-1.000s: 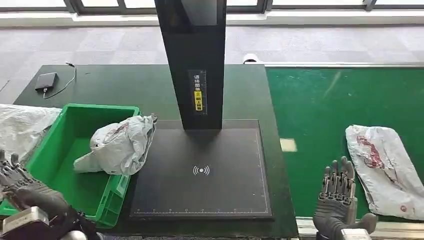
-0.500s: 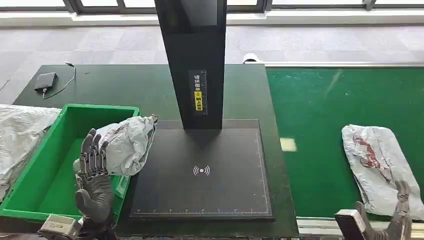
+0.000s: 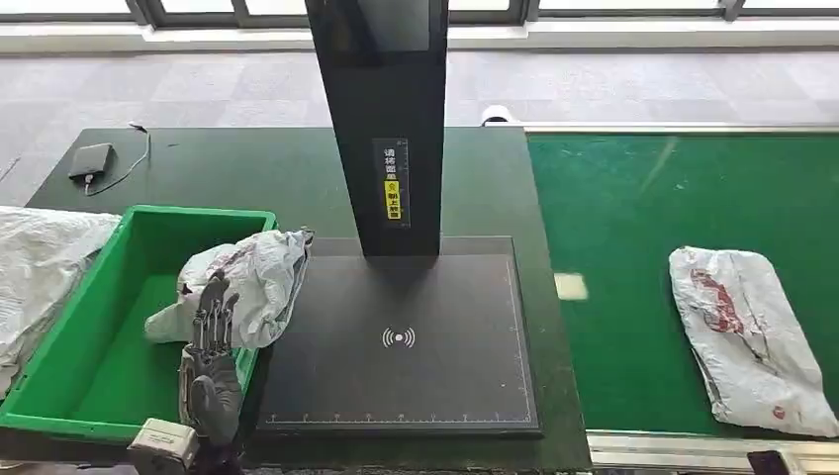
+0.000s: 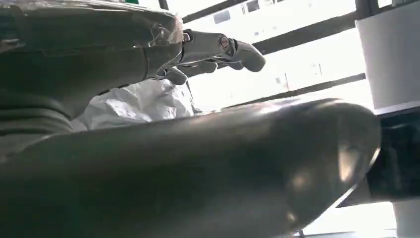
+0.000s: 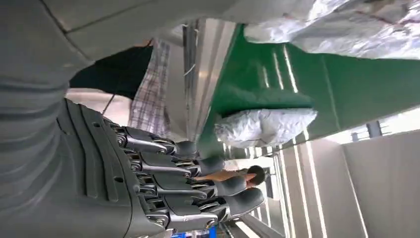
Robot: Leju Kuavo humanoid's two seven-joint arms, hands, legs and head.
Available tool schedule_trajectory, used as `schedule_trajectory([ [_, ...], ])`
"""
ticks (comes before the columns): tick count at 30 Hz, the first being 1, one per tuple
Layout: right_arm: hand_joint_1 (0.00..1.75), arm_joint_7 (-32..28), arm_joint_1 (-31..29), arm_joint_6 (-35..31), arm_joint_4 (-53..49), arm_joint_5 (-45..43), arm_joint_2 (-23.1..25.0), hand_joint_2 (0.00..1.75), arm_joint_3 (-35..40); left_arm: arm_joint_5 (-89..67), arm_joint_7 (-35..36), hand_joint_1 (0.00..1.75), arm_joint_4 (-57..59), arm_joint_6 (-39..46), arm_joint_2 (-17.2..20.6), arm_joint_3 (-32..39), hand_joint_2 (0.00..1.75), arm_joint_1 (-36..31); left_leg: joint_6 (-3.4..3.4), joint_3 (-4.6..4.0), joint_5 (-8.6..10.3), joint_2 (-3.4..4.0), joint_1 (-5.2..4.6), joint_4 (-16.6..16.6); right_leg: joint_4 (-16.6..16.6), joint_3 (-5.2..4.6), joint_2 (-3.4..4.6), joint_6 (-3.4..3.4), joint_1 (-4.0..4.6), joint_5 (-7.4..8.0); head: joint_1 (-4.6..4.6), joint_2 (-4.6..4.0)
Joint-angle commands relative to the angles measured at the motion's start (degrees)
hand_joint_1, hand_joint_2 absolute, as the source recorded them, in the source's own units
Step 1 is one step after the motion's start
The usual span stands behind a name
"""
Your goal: Moved the parcel from conveyor to table for the left to box.
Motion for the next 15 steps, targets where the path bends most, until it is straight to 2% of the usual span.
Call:
schedule_trajectory([
  [1,0.00,2.26,-6.82,-1.40,20.35,3.63,-9.10,1.75,-7.40,-1.44,0.50,0.00,7.56,-1.05,-0.70,2.68,0.00,-5.56,0.07,0.07,0.11,0.02,0.03,-0.14,-0.25,0.14,-0.01,0.03,0.05,0.16,0.00,-0.02],
  [4,0.00,3.13,-7.38,-3.65,25.31,4.26,-11.18,1.75,-6.79,-1.77,0.64,0.00,9.06,-1.35,-0.78,2.14,0.00,-6.61,0.08,0.09,0.14,0.01,0.04,-0.17,-0.29,0.17,-0.02,0.05,0.05,0.20,0.00,0.00],
  [8,0.00,8.27,-9.55,-8.46,34.09,7.33,-13.16,1.75,2.03,-3.49,0.75,0.00,9.80,-1.06,-0.85,1.48,0.00,-7.78,0.07,0.08,0.12,0.19,0.08,-0.13,-0.27,0.10,0.16,0.08,0.01,0.27,-0.02,0.00],
  [10,0.00,10.39,-9.52,-9.22,34.79,6.57,-13.36,1.75,4.69,-3.71,0.92,0.00,9.60,-0.87,-0.88,1.48,0.00,-7.66,0.06,0.09,0.12,0.33,0.08,-0.16,-0.29,0.12,0.30,0.07,0.02,0.31,0.00,0.00],
  [12,0.00,10.66,-9.16,-9.28,34.36,6.33,-13.33,1.75,5.07,-3.75,0.93,0.00,9.44,-0.89,-0.81,1.52,0.00,-7.51,0.06,-0.36,0.10,0.24,0.02,-0.11,-0.17,0.10,0.21,0.07,-0.03,0.25,0.00,0.00],
  [15,0.00,11.20,-8.23,-8.96,33.58,5.23,-13.55,1.75,6.04,-3.82,1.01,0.00,9.44,-0.90,-0.80,1.59,0.00,-7.48,0.09,-0.38,0.07,0.08,0.01,-0.09,-0.13,0.05,0.05,0.06,-0.02,0.17,-0.02,0.00],
])
